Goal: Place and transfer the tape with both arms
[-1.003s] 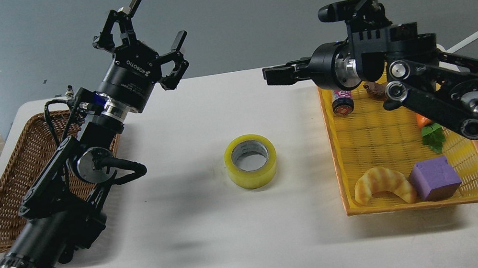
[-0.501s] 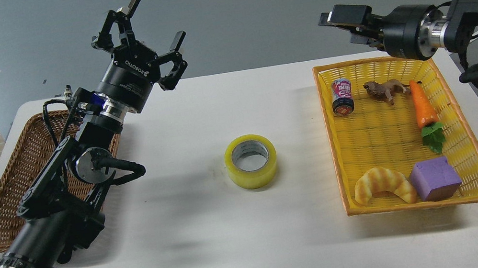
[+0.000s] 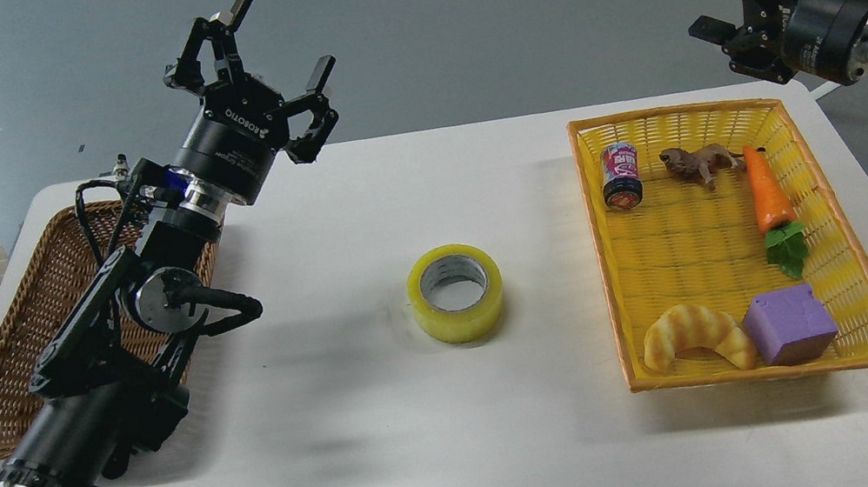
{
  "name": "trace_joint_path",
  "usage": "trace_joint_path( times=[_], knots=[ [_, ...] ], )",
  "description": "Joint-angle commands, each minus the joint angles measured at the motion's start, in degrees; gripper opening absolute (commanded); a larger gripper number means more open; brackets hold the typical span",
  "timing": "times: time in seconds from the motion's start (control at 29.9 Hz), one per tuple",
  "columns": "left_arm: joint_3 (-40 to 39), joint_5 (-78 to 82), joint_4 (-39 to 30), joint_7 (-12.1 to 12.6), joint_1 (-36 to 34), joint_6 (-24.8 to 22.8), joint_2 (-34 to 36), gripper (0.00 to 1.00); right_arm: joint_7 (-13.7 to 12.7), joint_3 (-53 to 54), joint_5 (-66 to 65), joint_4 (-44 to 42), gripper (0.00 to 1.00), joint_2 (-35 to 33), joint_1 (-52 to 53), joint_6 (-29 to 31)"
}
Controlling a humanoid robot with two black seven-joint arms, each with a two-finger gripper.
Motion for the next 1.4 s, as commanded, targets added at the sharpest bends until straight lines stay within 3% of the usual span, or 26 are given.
trace_joint_path(
  times=[0.0,0.3,0.47,0.87,1.37],
  knots=[
    [0.1,0.0,0.0,0.0,0.0,0.0,0.0,0.98,-0.1,0.4,11.5,-3.1,1.00,0.1,-0.2,0.0],
    [0.1,0.2,0.0,0.0,0.0,0.0,0.3,0.98,-0.3,3.7,26.5,-7.5,1.00,1.3,-0.3,0.0],
    [0.1,0.3,0.0,0.0,-0.1,0.0,0.3,0.98,-0.7,3.8,33.7,-9.3,1.00,5.5,-0.4,0.0],
    [0.2,0.6,0.0,0.0,-0.4,0.0,3.2,0.98,-0.8,6.7,35.4,-9.5,1.00,17.0,-0.7,0.0],
    [0.1,12.9,-0.3,-0.3,-1.4,0.0,3.1,0.98,-0.7,6.8,38.7,-9.4,1.00,19.8,-1.5,0.0]
  ],
)
